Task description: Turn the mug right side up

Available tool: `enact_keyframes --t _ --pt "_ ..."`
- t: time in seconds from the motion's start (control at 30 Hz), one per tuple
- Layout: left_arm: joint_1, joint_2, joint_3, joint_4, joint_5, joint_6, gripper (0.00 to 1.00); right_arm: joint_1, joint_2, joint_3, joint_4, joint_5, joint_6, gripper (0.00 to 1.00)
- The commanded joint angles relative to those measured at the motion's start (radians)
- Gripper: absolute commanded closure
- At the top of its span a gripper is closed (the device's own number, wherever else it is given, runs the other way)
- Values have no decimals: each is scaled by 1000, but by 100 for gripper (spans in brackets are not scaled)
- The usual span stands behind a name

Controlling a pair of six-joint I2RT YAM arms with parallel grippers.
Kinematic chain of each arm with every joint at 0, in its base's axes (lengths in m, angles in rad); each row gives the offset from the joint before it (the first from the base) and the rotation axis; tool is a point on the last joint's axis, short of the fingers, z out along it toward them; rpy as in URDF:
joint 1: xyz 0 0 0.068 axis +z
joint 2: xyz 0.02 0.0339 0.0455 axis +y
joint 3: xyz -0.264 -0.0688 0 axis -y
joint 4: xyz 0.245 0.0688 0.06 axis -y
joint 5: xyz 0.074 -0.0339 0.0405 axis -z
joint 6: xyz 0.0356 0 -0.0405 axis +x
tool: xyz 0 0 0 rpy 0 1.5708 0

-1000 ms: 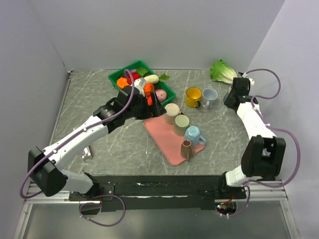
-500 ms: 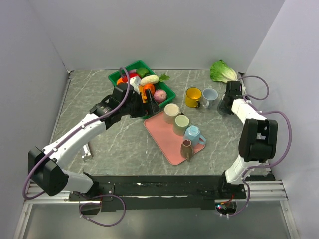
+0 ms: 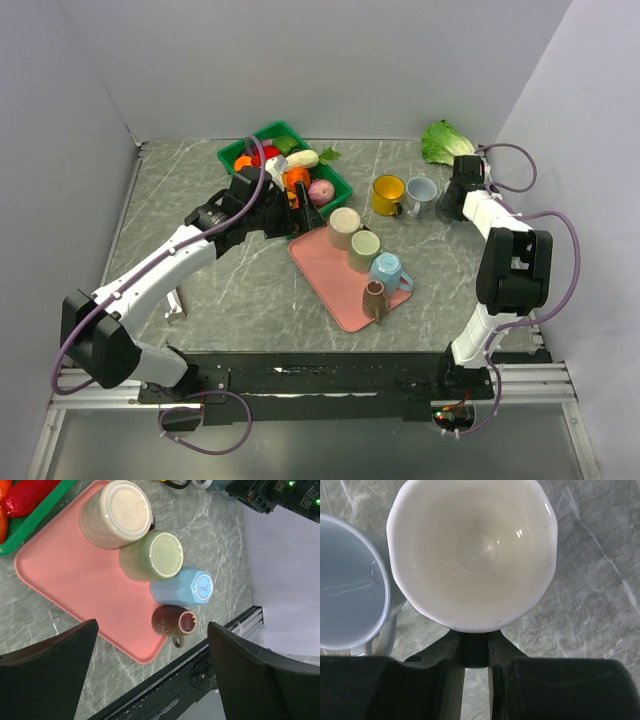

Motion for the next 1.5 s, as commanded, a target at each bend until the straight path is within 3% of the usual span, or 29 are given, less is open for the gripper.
enact_keyframes --t 0.0,0.23,0.53,0.73,0.9,1.07,1.37,1.47 --pt "3 -12 -4 29 25 -2 4 -7 -16 45 32 5 4 78" --pt "3 -20 -22 37 25 -11 4 -5 -53 47 5 26 26 38" --pt "2 -6 -35 52 54 -14 4 -7 -165 105 -138 57 95 17" --pt "-21 -7 -67 89 68 -15 4 -4 -294 69 -237 -67 147 13" --pt "-156 49 -19 25 -27 13 4 -1 -446 -31 -277 -182 214 12" --pt "-306 149 72 -99 -171 -48 1 -1 -636 -165 -324 -322 297 20" --pt "-465 269 137 -161 -279 -163 12 -4 -881 -222 -482 -334 319 20" --pt "-500 293 117 -115 -299 -200 15 -4 -963 -217 -540 -327 319 20"
